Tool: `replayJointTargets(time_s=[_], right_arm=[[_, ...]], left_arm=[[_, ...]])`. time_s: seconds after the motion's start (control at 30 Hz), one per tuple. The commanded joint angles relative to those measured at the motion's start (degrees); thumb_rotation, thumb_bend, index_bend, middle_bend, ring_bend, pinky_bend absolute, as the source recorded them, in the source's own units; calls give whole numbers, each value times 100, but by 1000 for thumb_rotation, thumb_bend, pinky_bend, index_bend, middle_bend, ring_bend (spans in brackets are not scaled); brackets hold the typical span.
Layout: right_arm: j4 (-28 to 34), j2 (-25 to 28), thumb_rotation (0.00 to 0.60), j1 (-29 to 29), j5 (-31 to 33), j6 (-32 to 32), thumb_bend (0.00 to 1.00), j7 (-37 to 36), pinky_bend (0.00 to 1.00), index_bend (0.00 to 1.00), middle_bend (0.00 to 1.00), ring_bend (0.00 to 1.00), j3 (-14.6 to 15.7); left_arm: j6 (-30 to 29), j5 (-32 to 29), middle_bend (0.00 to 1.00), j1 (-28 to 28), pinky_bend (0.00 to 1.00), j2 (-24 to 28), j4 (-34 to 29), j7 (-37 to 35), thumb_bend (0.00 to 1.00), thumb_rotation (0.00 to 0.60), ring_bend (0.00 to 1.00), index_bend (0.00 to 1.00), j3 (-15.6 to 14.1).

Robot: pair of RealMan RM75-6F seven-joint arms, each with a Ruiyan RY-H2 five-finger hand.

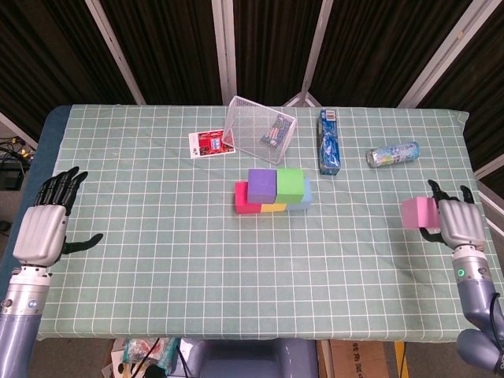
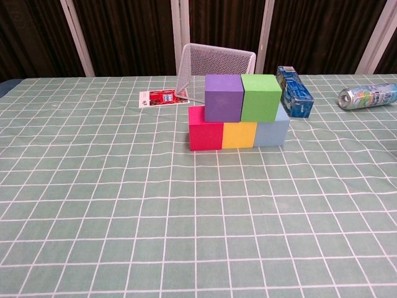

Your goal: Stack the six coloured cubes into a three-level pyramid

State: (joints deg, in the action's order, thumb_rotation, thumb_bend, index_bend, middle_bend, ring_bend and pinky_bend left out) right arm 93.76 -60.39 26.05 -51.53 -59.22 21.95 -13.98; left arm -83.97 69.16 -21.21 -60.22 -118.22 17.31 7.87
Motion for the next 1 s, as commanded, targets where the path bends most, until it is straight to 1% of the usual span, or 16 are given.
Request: replayJointTargets(time_s=[0.03, 0.17, 0.27, 0.33, 0.43, 0.63, 0.9, 1.0], right_arm=[[844, 548, 600, 573, 423, -95, 358, 867, 0, 46, 487, 352, -393], [1427, 726, 600, 1233, 1207, -67, 358, 1713, 0, 46, 487, 352, -650], [1675, 673, 600, 1801, 1890, -138, 359, 2314, 0, 46, 487, 351, -787], [1739, 570, 600, 2182, 2295, -228, 359, 2720, 0, 46, 487, 351, -817], [1716, 359, 600, 2689, 2836, -396, 359, 3223, 0, 46, 486, 351, -838], [1577, -194, 600, 3661, 4214, -930, 358, 4000, 0, 46, 487, 351, -964], [1160, -975, 600, 4688, 5693, -1739, 359, 4637, 0, 46, 487, 352, -1275], [932, -1296, 600, 4953, 6046, -1990, 359, 4686, 0, 46, 487, 351, -1440]], left_arm=[[61, -54, 5, 33, 50, 93, -20, -120, 124, 600, 0, 0, 46], [141, -125, 5, 60, 50, 233, -66, -334, 124, 600, 0, 0, 137], [217, -152, 4, 81, 50, 334, -121, -479, 123, 600, 0, 0, 174], [281, -166, 4, 90, 50, 400, -156, -570, 124, 600, 0, 0, 191], [374, -187, 4, 100, 50, 481, -187, -689, 124, 600, 0, 0, 205], [516, -200, 4, 125, 50, 649, -209, -985, 124, 600, 0, 0, 271], [681, -235, 4, 135, 50, 745, -152, -1171, 123, 600, 0, 0, 300], [753, -259, 4, 131, 50, 781, -137, -1256, 123, 600, 0, 0, 316]])
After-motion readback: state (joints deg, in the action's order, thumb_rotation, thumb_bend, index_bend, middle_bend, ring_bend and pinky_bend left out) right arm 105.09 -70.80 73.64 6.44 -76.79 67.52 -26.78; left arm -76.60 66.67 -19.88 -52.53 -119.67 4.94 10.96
